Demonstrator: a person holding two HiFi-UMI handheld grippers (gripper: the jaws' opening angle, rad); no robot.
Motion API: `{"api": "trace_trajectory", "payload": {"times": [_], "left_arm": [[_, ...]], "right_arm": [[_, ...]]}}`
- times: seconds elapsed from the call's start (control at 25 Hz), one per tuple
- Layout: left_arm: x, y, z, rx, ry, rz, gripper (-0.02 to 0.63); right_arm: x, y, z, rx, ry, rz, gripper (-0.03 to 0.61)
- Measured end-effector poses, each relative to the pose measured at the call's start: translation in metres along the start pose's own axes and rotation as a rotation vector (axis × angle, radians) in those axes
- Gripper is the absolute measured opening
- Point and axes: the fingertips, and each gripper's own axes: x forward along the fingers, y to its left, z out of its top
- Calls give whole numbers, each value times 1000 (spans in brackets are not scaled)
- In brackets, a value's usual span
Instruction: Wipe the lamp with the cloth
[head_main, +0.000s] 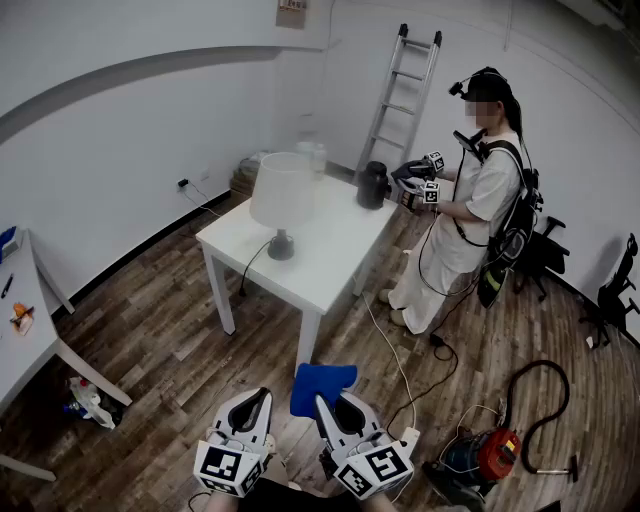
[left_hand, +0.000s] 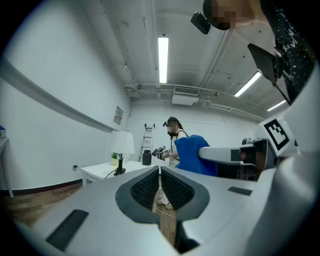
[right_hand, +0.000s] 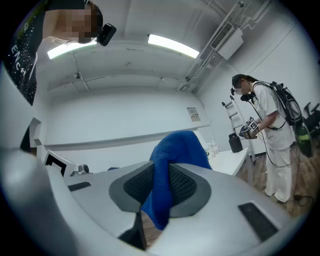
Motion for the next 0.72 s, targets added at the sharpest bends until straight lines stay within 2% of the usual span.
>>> {"api": "trace_trajectory", "payload": {"times": [0.36,0.72], "left_arm": [[40,17,1,-1,-1,-1,18],[100,59,6,-18,12,-36,18]], "right_arm": [[26,-34,1,2,6,-14,77],[91,-65,1,0,31,-35,77]]}}
